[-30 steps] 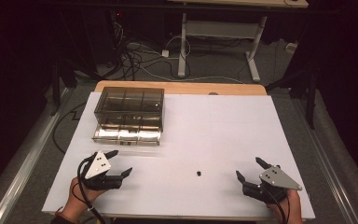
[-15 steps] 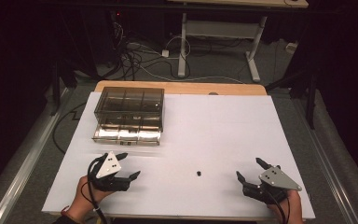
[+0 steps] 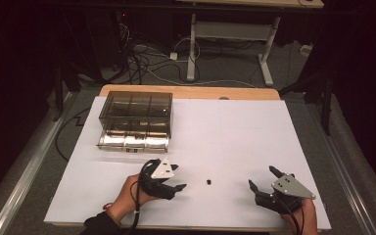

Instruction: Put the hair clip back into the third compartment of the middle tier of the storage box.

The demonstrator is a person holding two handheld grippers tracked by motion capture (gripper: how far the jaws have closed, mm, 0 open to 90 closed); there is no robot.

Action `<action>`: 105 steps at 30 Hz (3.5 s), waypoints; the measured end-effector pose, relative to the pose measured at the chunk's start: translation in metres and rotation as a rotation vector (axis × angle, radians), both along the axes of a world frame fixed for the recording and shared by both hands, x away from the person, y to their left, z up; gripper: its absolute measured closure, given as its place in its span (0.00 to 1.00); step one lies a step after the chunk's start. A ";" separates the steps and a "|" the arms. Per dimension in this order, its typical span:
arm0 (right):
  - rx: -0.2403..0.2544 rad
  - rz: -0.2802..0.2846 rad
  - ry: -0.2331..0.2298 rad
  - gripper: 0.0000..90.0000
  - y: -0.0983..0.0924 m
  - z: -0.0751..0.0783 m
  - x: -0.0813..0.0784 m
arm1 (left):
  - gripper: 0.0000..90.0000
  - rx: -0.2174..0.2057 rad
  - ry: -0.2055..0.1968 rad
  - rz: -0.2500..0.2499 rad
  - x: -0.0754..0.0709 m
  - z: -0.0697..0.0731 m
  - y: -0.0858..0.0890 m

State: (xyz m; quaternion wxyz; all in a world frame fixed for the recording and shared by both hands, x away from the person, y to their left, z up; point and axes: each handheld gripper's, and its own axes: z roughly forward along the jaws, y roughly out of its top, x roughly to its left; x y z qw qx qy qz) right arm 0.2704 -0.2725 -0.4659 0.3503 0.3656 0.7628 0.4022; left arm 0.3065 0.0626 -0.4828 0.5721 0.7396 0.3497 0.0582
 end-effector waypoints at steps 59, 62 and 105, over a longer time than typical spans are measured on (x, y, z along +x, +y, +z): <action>-0.007 0.006 -0.008 0.23 -0.003 -0.001 -0.002 | 0.80 -0.029 0.002 -0.119 0.018 0.002 -0.068; -0.007 0.006 -0.006 0.23 -0.003 -0.001 -0.002 | 0.80 -0.048 -0.016 -0.108 0.019 0.007 -0.064; -0.018 0.008 -0.010 0.23 -0.001 -0.001 -0.003 | 0.80 -0.146 -0.097 -0.020 0.028 0.043 -0.024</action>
